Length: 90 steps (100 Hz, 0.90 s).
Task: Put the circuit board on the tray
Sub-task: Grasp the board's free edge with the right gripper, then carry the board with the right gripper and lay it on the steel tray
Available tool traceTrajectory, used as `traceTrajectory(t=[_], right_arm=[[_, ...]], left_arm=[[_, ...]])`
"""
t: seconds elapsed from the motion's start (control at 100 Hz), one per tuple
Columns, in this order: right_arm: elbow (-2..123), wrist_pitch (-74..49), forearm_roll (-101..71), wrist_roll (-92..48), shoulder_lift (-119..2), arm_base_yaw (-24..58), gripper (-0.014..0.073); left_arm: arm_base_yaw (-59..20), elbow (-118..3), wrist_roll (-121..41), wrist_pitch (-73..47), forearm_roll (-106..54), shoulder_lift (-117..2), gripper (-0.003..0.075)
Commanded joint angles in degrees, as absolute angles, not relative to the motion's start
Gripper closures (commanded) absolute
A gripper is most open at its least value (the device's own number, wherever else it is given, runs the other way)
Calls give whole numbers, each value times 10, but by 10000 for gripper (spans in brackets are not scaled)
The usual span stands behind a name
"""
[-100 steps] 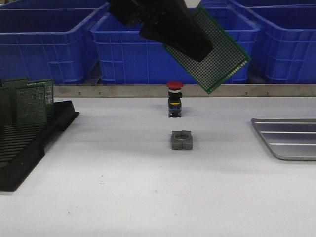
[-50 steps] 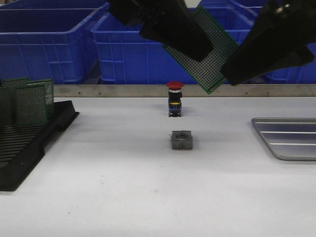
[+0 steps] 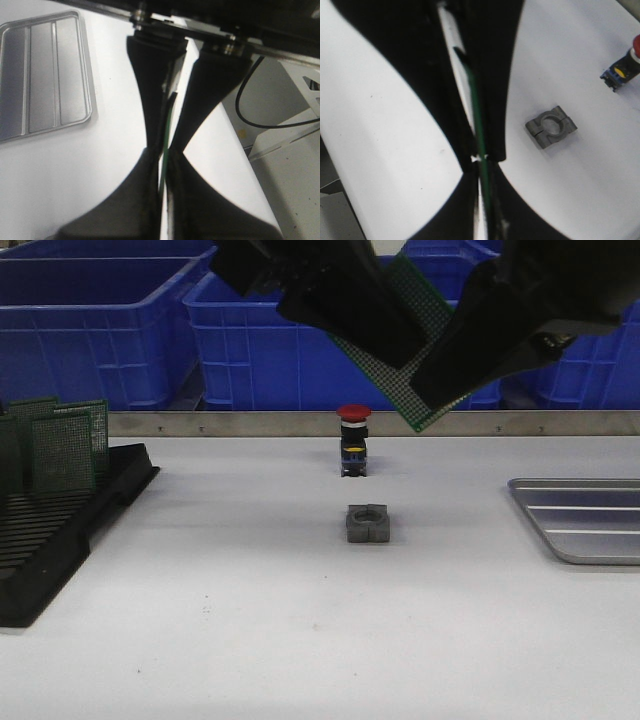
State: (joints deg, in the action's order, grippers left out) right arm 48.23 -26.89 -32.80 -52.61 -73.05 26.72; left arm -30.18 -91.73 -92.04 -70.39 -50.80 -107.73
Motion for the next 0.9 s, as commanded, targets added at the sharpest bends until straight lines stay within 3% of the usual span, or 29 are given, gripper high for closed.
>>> traceTrajectory(t=[0.0, 0.09, 0.31, 0.4, 0.71, 0.89], right_arm=[[502, -232, -354, -517, -718, 267, 711], [502, -233, -356, -516, -718, 267, 715], [502, -271, -369, -491, -718, 249, 715], [500, -301, -369, -442, -724, 209, 715], [511, -358, -402, -420, -824, 8, 715], [566, -377, -409, -420, -945, -44, 715]], left_arm=[[-306, -933, -902, -711, -557, -1052, 734], [-306, -933, -905, -712, -557, -1052, 659], [-302, -937, -905, -707, -555, -1052, 258], [-294, -944, -905, -707, -554, -1052, 159], [-279, -950, -905, -696, -553, -1052, 142], [-278, -950, -905, -693, -553, -1052, 142]])
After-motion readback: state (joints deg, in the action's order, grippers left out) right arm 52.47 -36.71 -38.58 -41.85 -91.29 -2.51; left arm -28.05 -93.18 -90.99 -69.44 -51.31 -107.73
